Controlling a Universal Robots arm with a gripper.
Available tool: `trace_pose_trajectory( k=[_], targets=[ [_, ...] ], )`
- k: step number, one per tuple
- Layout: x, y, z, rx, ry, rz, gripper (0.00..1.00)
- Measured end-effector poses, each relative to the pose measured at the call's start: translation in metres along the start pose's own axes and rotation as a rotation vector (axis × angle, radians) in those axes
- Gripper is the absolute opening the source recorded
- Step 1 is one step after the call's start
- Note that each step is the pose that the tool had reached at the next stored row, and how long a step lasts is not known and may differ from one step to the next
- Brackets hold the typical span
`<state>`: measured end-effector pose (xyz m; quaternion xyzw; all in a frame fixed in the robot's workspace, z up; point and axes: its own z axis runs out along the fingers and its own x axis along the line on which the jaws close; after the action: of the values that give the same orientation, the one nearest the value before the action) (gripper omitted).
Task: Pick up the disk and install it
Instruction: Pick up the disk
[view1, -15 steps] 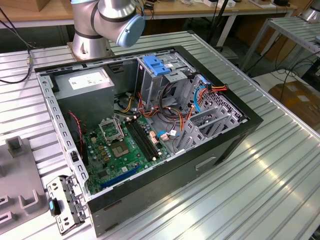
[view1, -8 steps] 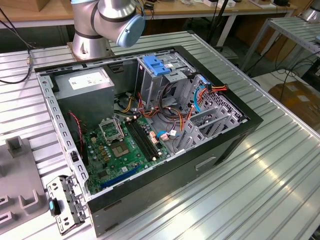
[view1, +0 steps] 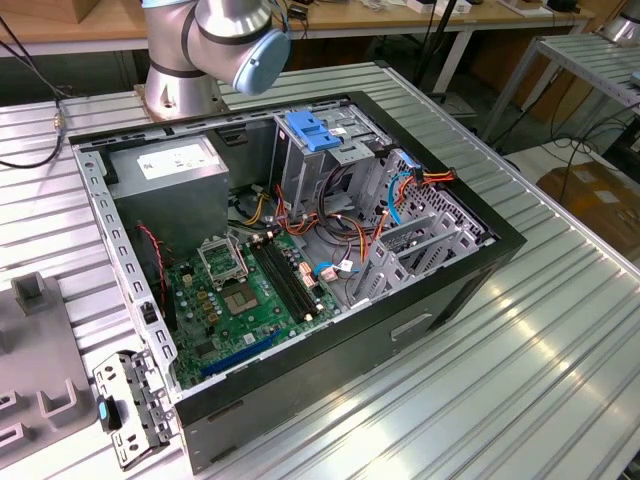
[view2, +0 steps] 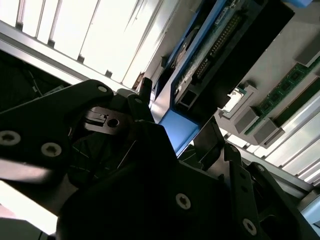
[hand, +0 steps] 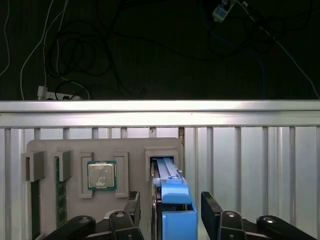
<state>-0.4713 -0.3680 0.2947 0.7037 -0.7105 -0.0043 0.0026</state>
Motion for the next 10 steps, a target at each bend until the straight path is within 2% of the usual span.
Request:
trace_pose_trajectory(
  k=[3,4,10],
  targets=[
    [-0.0001,-0.0001,-0.0001,-0.0001,0.0001,0.0,0.58],
    [-0.0001,0.0,-0.0001,-0.0002,0.0001,0.0,0.51],
    [-0.0014,0.0,0.0001,-0.0002,0.0004,0.0,0.51]
  ],
)
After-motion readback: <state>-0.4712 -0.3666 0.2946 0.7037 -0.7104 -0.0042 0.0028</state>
